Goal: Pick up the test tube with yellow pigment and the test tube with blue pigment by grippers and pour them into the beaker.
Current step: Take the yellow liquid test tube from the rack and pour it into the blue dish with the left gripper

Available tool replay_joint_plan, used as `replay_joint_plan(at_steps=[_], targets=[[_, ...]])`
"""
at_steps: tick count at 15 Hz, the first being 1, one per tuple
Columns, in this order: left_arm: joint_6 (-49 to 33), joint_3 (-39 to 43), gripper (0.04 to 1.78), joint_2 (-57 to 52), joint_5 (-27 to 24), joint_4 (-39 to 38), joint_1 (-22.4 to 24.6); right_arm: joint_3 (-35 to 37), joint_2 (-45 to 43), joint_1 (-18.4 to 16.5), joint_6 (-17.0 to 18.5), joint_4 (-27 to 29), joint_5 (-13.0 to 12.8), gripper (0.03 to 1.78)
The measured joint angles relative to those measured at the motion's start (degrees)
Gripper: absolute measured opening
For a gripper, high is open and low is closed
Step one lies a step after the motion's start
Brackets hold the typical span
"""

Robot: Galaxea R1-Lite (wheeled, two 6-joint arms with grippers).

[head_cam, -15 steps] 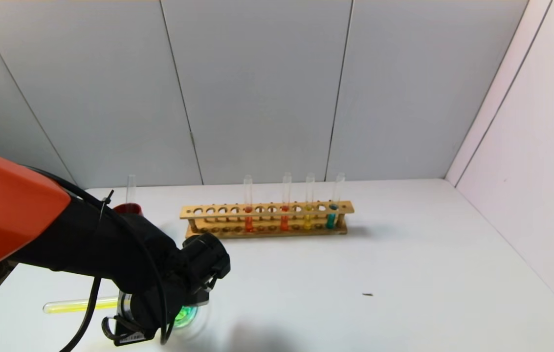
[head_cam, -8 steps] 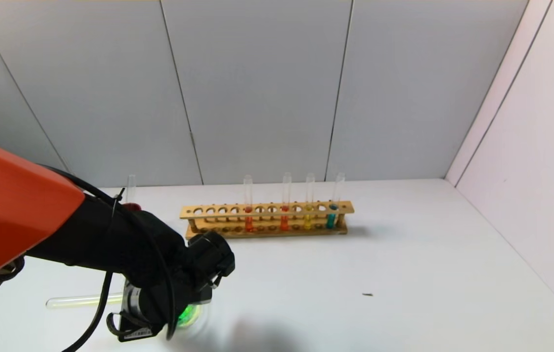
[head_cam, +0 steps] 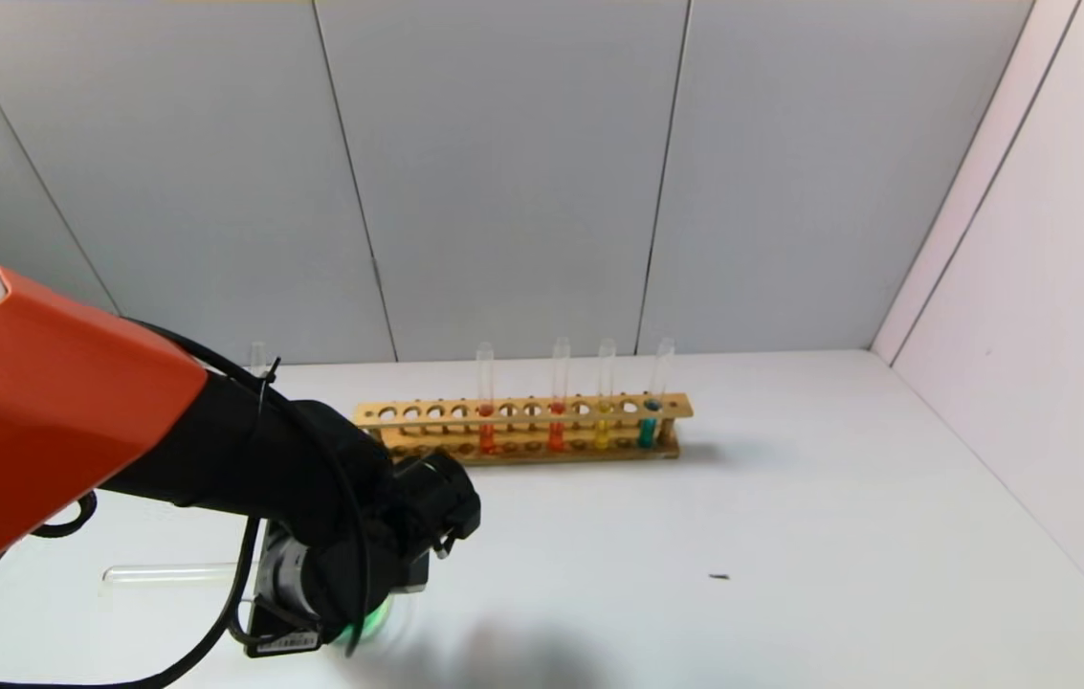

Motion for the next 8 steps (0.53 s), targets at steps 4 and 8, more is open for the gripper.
replay_joint_plan(at_steps=[4,8], targets=[[0.04,-2.21,0.30,1.73,1.33,2.21,-0.99,0.00,-0.01,0.00,-0.02,0.00,-0.02,1.74],[-0.05,-3.75,0.30,3.11,2.10,4.94,-1.43,0.00,-0.01,-0.02,0.00,0.02,0.00,1.74]])
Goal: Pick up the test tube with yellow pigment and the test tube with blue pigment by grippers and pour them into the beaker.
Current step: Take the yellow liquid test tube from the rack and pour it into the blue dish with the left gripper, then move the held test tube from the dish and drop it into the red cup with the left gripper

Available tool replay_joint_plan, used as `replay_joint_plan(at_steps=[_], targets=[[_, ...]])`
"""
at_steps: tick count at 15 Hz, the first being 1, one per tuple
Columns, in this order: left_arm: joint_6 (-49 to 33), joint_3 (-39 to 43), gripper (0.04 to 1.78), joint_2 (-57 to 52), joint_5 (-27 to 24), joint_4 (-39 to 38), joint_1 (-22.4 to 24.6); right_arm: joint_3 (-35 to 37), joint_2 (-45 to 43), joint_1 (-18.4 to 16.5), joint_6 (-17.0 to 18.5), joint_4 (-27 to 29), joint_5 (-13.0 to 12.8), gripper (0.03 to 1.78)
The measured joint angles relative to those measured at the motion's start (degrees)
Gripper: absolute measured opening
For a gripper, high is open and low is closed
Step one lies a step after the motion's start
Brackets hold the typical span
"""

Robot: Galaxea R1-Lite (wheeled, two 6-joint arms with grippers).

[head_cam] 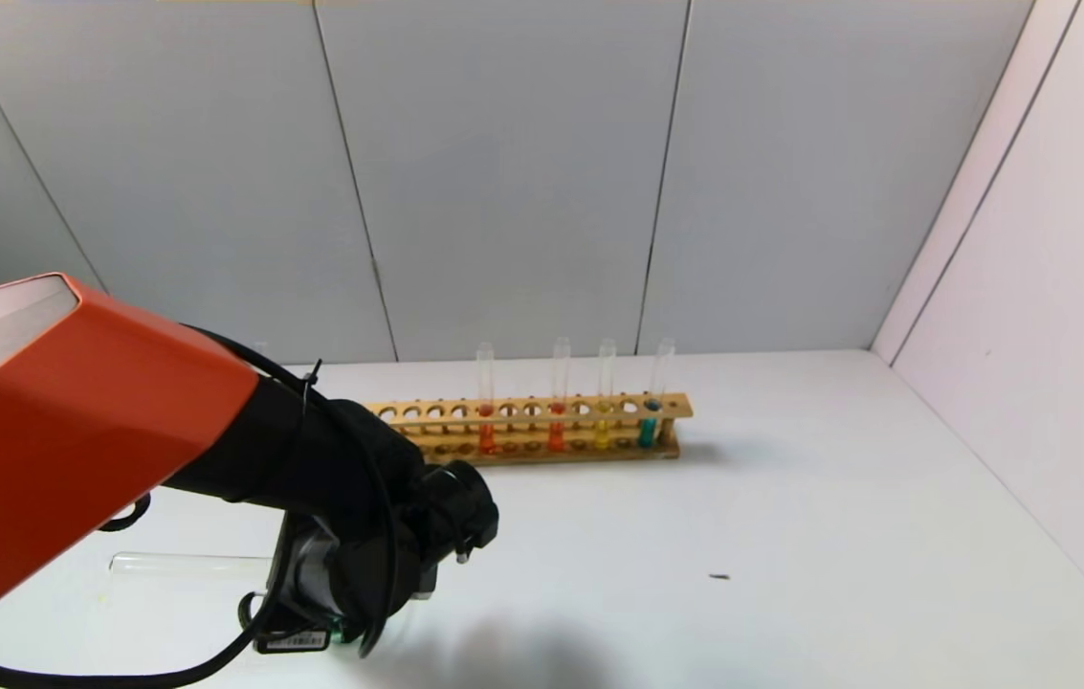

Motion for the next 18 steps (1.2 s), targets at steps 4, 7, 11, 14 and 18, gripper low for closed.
replay_joint_plan(at_steps=[4,7,11,14,18], targets=[[-0.17,-0.15,0.30,0.63,0.28,2.04,-0.06,0.00,0.01,0.02,0.00,-0.02,0.00,1.74],[-0.26,-0.35,0.30,0.84,0.30,6.06,-0.48,0.00,0.00,0.02,0.00,-0.02,0.00,1.74],[-0.44,-0.68,0.30,0.94,0.46,8.64,-0.69,0.00,0.00,0.02,-0.02,0.00,0.00,1.74],[-0.69,-0.88,0.30,0.94,0.48,8.92,-0.74,0.00,0.00,0.02,-0.05,0.00,0.00,1.74],[-0.80,-0.91,0.30,0.94,0.48,8.98,-0.72,0.00,0.01,0.02,-0.02,-0.02,-0.02,1.74]])
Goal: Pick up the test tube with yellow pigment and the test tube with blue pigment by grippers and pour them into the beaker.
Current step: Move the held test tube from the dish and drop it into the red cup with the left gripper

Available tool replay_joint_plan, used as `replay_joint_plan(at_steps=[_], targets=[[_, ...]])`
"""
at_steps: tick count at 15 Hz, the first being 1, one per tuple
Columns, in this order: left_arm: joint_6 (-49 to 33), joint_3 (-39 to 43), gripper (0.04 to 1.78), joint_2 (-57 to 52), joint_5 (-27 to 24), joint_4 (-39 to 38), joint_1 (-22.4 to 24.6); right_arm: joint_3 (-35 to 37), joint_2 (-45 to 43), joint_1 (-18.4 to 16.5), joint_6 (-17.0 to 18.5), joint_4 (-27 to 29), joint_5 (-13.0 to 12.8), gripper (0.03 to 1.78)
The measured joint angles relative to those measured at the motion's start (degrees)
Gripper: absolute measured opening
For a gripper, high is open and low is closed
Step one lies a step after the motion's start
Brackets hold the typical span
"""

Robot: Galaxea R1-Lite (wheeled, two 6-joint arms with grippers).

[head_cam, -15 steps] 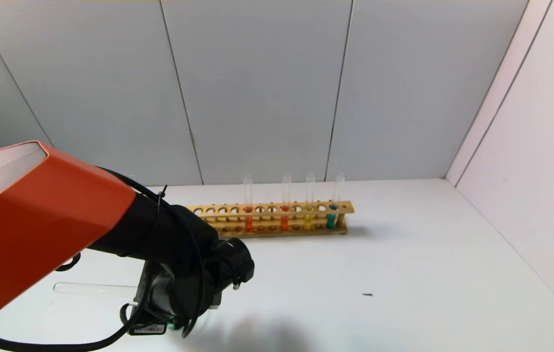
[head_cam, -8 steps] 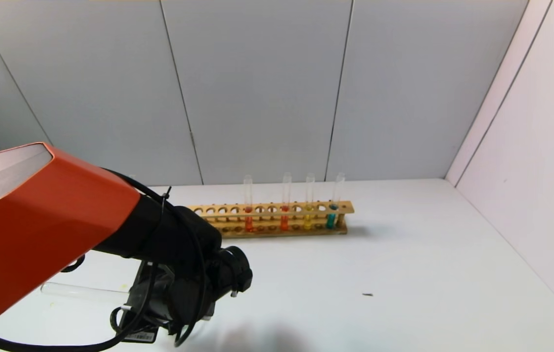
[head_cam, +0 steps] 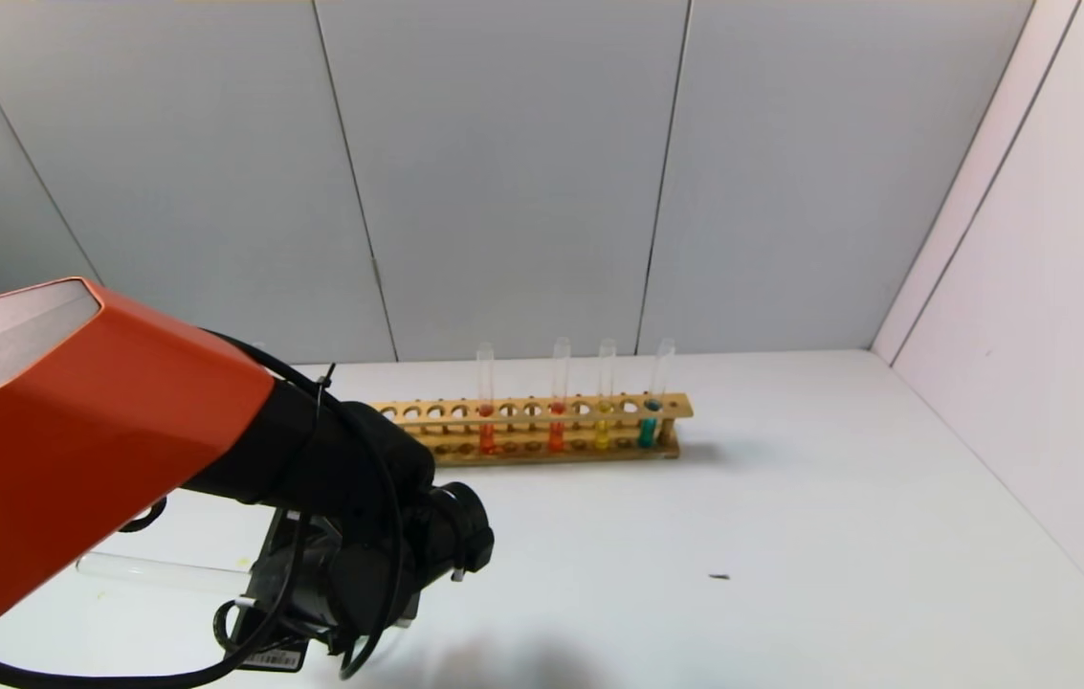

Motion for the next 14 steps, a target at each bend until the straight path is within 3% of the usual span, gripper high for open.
replay_joint_plan(at_steps=[14], targets=[[-0.77,-0.99,0.30,-1.40,-0.45,-0.61,-0.72,0.00,0.00,-0.02,0.00,0.02,0.00,1.74]])
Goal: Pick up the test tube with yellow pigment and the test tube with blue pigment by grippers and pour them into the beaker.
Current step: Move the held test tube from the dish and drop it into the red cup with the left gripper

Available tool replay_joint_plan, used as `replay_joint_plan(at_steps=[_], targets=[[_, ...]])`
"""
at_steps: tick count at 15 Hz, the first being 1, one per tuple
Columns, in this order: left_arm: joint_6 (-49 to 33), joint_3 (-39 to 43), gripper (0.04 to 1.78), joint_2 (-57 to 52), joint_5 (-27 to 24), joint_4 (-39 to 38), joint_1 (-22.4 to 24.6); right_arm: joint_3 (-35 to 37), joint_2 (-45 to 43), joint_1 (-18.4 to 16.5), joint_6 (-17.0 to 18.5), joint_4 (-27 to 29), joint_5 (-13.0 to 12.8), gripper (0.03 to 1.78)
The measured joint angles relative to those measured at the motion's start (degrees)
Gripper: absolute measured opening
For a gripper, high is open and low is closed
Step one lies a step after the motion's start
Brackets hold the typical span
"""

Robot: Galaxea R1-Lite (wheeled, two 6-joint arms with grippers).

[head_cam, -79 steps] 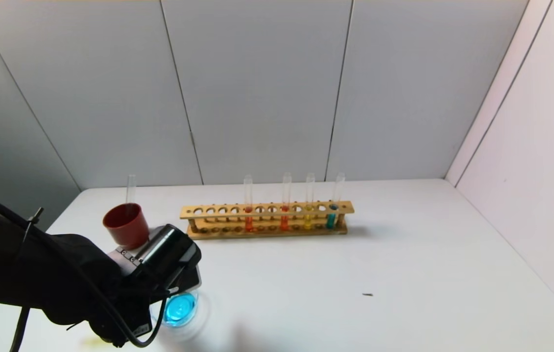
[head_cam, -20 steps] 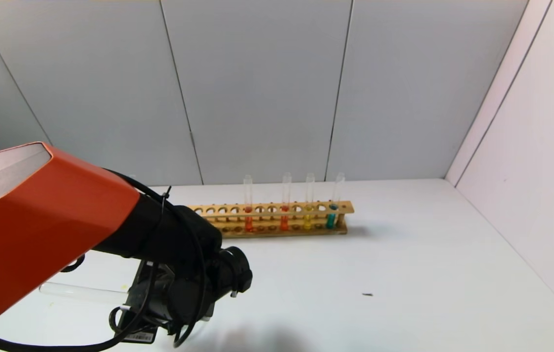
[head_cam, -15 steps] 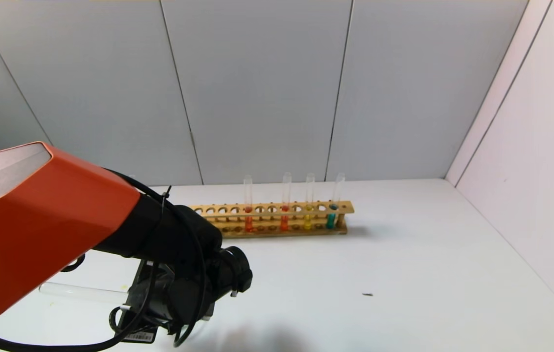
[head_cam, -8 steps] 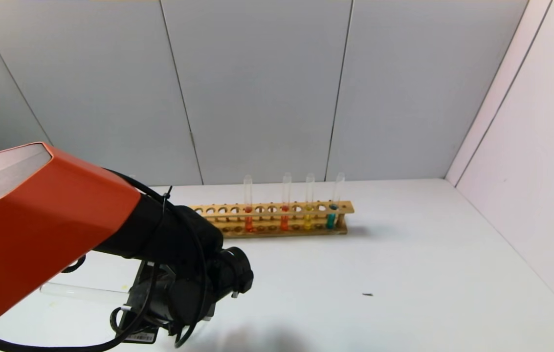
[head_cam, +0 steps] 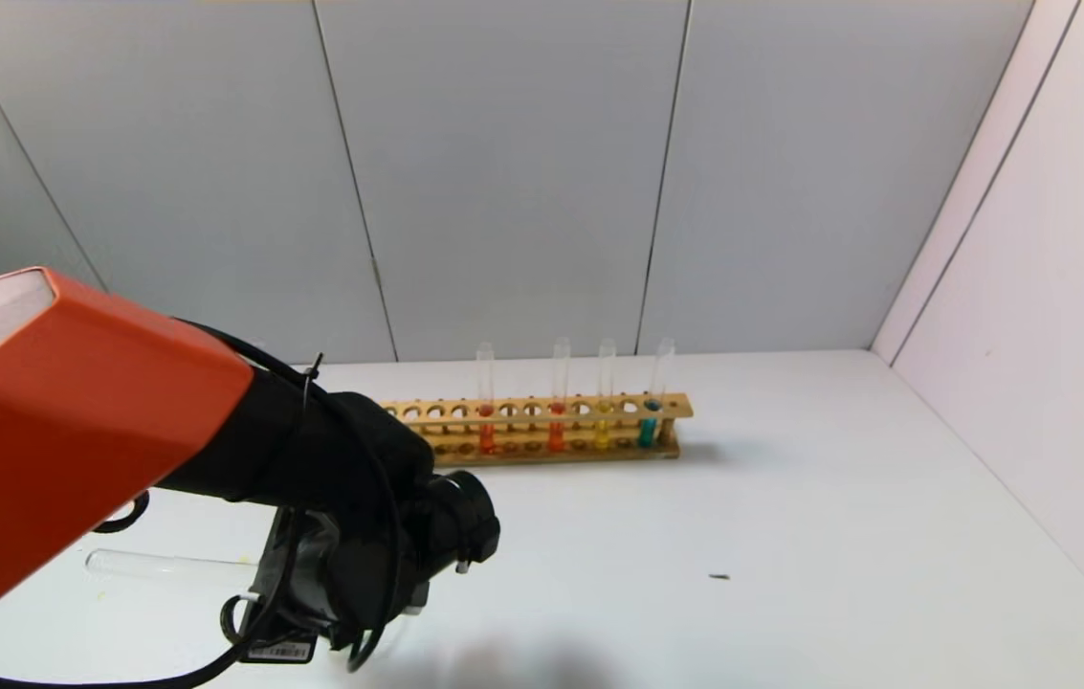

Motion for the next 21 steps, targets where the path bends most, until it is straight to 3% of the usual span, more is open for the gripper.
replay_joint_plan(at_steps=[6,11,16,21], targets=[[-5.05,-0.74,0.30,-8.00,-3.50,-5.40,1.16,0.00,0.00,0.00,0.02,-0.02,0.02,1.74],[-22.44,-1.40,0.30,-9.81,-3.52,-9.01,2.82,0.00,0.00,0.02,0.00,-0.02,0.02,1.74],[-36.55,-2.21,0.30,-11.89,-4.29,-22.42,9.86,0.00,-0.01,0.00,0.02,-0.02,0.02,1.74],[-39.41,-4.85,0.30,-15.57,-5.68,-29.22,19.69,0.00,0.00,0.02,0.02,0.00,0.00,1.74]])
